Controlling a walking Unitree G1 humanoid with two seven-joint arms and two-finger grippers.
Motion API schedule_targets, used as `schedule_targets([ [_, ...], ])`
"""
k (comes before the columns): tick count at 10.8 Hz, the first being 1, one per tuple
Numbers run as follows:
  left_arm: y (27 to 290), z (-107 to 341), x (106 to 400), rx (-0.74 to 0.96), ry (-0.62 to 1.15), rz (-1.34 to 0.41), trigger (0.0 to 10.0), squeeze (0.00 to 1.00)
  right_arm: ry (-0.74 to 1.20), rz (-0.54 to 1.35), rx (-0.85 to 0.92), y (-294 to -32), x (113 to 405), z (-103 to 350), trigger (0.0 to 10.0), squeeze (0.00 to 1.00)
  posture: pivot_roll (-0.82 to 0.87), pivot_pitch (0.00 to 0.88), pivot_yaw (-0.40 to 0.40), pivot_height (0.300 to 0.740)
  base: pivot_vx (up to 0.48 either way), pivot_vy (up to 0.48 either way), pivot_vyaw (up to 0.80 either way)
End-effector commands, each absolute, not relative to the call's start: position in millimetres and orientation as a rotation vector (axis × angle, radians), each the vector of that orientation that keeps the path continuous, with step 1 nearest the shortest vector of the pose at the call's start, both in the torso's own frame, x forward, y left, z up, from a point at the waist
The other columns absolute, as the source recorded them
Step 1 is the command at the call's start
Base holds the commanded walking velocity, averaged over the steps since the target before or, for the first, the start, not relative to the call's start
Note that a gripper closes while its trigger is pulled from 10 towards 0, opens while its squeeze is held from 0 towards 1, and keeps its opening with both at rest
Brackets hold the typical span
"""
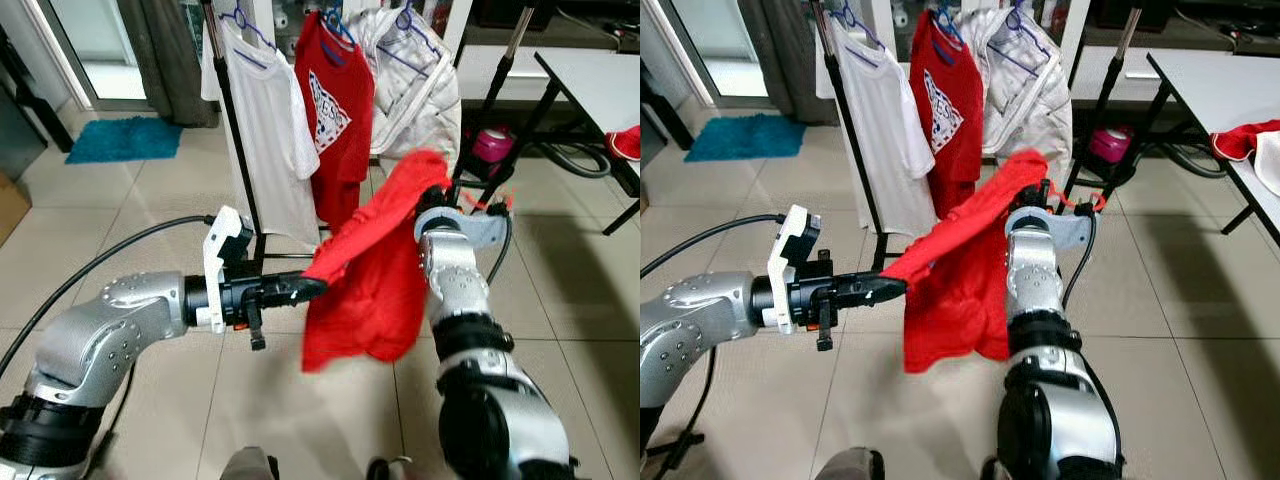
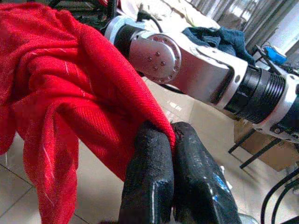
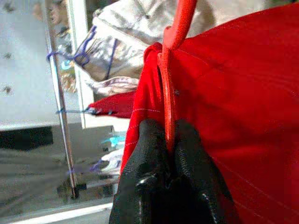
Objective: Hang hanger
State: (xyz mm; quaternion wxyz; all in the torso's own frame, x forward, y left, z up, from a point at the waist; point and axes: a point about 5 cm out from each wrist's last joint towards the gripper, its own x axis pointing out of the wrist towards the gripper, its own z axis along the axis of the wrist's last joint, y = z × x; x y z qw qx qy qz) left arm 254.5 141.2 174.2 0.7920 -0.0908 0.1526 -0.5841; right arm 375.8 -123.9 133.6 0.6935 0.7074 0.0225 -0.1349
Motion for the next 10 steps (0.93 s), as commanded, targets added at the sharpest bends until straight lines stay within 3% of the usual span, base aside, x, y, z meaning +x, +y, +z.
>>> schedule_targets([
  [1, 135, 183, 246, -0.21, 0.307, -1.344, 0.0, 0.0, 0.047, -0.215, 1.778, -61, 380, 170, 10.0, 0.0, 0.19, 0.084, 0.031, 0.74, 0.0, 0.0, 0.0],
  [3, 134, 171, 247, -0.115, 0.36, -1.335, 0.0, 0.0, 0.039, -0.197, 1.792, -63, 386, 176, 10.0, 0.0, 0.19, 0.083, 0.03, 0.74, 0.0, 0.0, 0.0],
  [4, 146, 163, 251, -0.067, 0.379, -1.265, 0.0, 0.0, 0.043, -0.108, 1.748, -64, 391, 185, 10.0, 0.0, 0.19, 0.08, 0.032, 0.74, 0.0, 0.0, 0.0],
  [6, 198, 172, 259, -0.048, 0.366, -1.088, 0.0, 0.0, 0.049, 0.017, 1.656, -73, 396, 195, 10.0, 0.0, 0.18, 0.074, 0.029, 0.74, 0.0, 0.0, 0.0],
  [8, 214, 183, 249, 0.002, 0.376, -1.114, 0.0, 0.0, 0.052, 0.023, 1.656, -79, 397, 189, 10.0, 0.0, 0.18, 0.064, 0.019, 0.74, 0.0, 0.0, 0.0],
  [10, 226, 201, 256, -0.055, 0.256, -1.038, 0.0, 0.0, 0.064, 0.098, 1.618, -73, 392, 190, 10.0, 0.0, 0.18, 0.069, 0.021, 0.74, 0.0, 0.0, 0.0],
])
